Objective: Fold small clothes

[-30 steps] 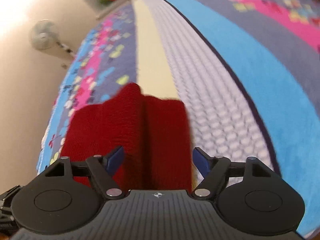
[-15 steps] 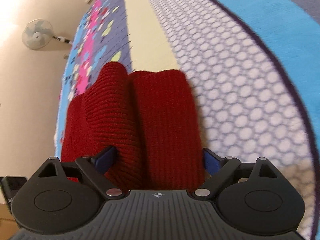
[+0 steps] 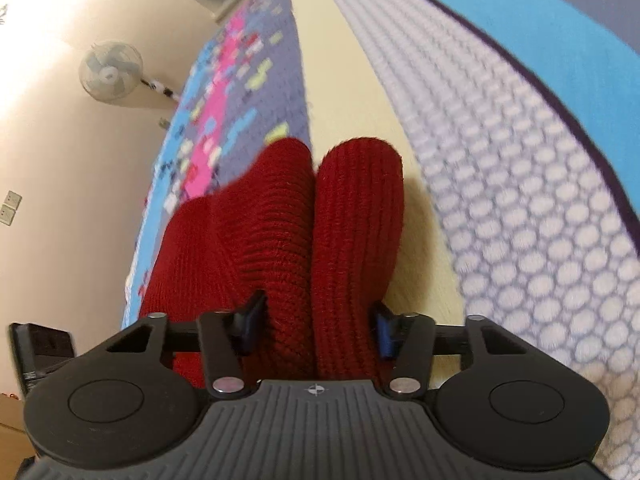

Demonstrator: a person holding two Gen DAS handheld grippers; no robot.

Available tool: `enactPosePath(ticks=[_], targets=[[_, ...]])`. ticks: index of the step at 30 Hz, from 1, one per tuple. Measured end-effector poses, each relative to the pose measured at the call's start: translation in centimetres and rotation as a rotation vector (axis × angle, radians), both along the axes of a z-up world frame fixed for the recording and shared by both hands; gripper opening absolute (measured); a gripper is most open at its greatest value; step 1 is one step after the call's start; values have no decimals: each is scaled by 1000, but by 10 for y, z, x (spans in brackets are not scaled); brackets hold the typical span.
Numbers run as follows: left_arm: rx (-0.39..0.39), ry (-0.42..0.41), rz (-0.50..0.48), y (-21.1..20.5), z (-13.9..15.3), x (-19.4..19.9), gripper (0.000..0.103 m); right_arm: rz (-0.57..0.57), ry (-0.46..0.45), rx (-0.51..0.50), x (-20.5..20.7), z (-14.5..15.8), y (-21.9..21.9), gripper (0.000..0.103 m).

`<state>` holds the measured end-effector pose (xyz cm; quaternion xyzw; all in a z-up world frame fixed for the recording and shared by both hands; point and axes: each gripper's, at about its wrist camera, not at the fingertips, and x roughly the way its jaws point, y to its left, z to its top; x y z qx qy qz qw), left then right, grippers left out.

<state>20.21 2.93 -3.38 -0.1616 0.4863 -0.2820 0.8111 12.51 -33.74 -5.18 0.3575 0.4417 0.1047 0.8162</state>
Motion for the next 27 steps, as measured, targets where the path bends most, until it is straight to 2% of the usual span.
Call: enactPosePath(ticks=[3, 8, 10, 11, 12, 13, 14, 15, 16, 18, 21, 24, 25, 27], targets=[[39, -147, 19, 7, 27, -1, 65, 18, -159, 8, 5, 21, 10, 45], [41, -425, 77, 26, 66, -2, 66, 24, -451, -11, 19, 58, 33, 45], [36, -444, 116, 35, 68, 4, 75, 17, -507, -25, 32, 61, 42, 49], [59, -424, 143, 38, 65, 11, 79, 12, -502, -41, 42, 59, 47, 51], [120, -401, 170, 41, 60, 16, 83, 10, -465, -75, 53, 54, 52, 59], [207, -380, 213, 43, 56, 20, 80, 15, -395, -127, 65, 46, 59, 64], [289, -359, 276, 46, 55, 22, 78, 27, -297, -187, 78, 34, 66, 64], [313, -354, 303, 50, 57, 20, 78, 12, -227, -233, 84, 24, 69, 58], [296, -355, 303, 54, 61, 17, 78, -11, -182, -260, 85, 18, 71, 56], [256, -348, 270, 60, 67, 9, 78, -37, -155, -219, 84, 16, 65, 56], [278, -319, 167, 49, 62, 2, 78, -11, -235, -168, 76, 31, 60, 61], [347, -294, 13, 27, 43, -5, 77, 69, -283, -132, 71, 43, 68, 72], [387, -282, -38, 18, 32, -9, 78, 106, -277, -137, 69, 43, 73, 72], [502, -321, -88, 1, 16, -17, 83, 175, -238, -170, 70, 35, 82, 72]])
